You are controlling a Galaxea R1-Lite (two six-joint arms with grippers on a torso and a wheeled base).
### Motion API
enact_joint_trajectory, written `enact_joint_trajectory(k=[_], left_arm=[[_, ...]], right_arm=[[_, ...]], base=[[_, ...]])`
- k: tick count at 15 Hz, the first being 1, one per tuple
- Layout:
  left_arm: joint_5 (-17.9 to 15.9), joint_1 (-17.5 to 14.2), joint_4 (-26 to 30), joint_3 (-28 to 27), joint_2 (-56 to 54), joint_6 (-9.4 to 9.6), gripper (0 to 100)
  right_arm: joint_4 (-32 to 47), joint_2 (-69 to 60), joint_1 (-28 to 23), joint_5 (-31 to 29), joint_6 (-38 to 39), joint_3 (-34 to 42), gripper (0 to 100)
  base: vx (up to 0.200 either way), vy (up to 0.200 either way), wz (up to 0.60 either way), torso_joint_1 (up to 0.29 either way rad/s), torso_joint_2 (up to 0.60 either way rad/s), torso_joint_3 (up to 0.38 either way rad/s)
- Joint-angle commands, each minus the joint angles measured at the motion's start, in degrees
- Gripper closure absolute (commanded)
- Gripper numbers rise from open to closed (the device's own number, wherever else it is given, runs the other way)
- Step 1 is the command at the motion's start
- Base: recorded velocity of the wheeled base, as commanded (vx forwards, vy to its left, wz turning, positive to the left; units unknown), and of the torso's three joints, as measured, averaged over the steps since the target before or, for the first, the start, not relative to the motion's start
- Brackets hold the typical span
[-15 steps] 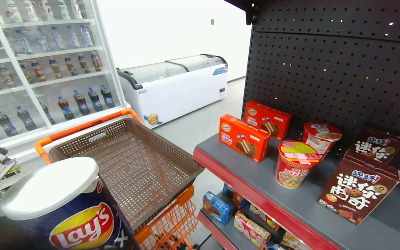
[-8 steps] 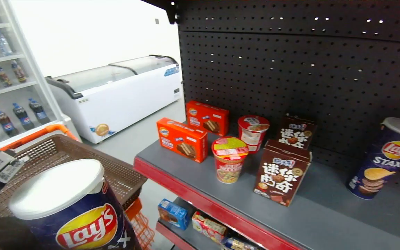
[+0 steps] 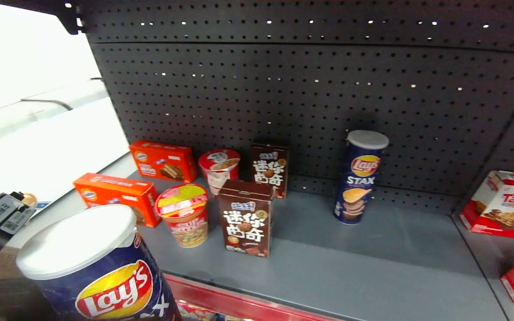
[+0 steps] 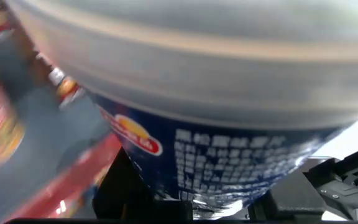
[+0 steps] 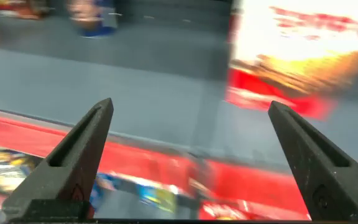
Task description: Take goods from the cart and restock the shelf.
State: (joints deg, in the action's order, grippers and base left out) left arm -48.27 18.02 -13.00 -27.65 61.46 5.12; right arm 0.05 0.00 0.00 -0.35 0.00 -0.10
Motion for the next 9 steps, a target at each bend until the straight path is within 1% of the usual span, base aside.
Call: enact_joint_trajectory(k=[1, 2, 9], left_arm=[[0.02, -0.09, -0.01, 0.23, 0.15, 0.07, 100], [0.02, -0.09, -0.01, 0.49, 0.06, -0.02, 100], [0.11, -0.26, -0.01, 0.58, -0.12, -0.02, 100]], right_arm=[[0.04, 0.09, 0.00, 0.00, 0.00, 0.01, 0], [0.04, 0.09, 0.00, 0.00, 0.00, 0.01, 0], [0.04, 0.09, 0.00, 0.00, 0.09, 0.01, 0]], base=[[0.000, 0.000, -0.60, -0.002, 0.00, 0.002], [0.000, 0.000, -0.60, 0.002, 0.00, 0.002], [0.000, 0.000, 0.00, 0.000, 0.00, 0.000]])
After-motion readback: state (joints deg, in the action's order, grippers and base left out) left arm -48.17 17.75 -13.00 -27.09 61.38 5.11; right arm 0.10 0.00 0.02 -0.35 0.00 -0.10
